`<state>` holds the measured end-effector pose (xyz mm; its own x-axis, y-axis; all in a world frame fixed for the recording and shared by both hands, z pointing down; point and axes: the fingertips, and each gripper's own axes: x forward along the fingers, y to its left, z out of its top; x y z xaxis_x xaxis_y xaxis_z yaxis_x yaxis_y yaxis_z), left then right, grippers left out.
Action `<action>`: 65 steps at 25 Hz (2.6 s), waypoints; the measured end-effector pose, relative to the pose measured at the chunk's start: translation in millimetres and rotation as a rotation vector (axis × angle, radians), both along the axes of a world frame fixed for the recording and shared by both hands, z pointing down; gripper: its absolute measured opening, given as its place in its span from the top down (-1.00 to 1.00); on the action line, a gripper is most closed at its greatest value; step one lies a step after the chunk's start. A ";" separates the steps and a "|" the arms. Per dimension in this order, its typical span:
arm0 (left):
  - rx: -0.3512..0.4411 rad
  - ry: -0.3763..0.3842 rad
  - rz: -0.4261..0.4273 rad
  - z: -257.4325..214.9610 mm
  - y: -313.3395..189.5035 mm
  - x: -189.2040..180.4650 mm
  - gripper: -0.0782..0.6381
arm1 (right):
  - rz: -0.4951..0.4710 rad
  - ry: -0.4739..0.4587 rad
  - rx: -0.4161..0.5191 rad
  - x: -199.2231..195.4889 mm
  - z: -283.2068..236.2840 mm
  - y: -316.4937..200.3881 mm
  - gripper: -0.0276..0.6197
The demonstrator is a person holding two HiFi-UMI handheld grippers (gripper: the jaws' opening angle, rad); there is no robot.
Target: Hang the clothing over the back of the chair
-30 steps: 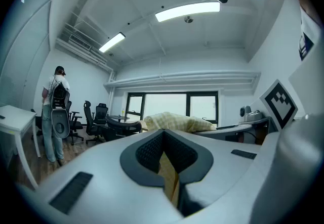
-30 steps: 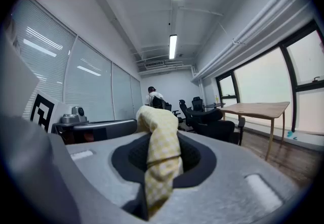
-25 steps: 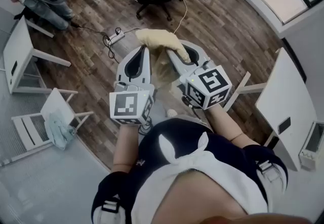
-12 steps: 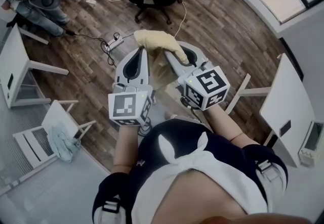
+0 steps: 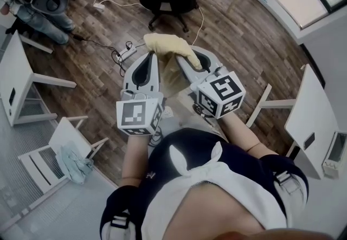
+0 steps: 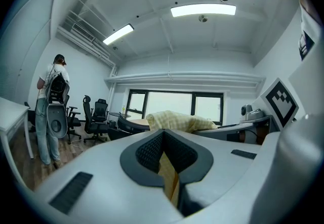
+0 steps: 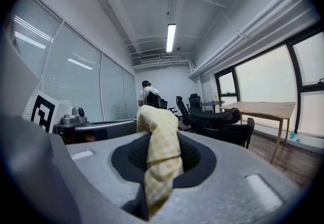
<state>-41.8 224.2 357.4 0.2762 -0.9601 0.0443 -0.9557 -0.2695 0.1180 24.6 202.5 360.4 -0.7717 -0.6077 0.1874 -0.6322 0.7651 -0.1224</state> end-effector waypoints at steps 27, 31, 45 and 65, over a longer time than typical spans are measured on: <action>0.002 -0.006 0.002 0.8 -93.5 -79.3 0.76 | -0.032 -0.025 0.007 -86.1 -7.6 -92.4 0.69; 0.002 -0.007 -0.006 -2.6 -112.0 -88.0 0.76 | -0.047 -0.029 0.011 -97.0 -12.6 -111.4 0.69; 0.005 -0.028 -0.025 -9.1 -174.7 -109.4 0.76 | -0.062 -0.036 0.028 -118.6 -21.5 -178.7 0.69; 0.017 -0.050 -0.046 -23.9 -228.9 -108.8 0.76 | -0.072 -0.056 0.087 -120.1 -52.9 -251.3 0.69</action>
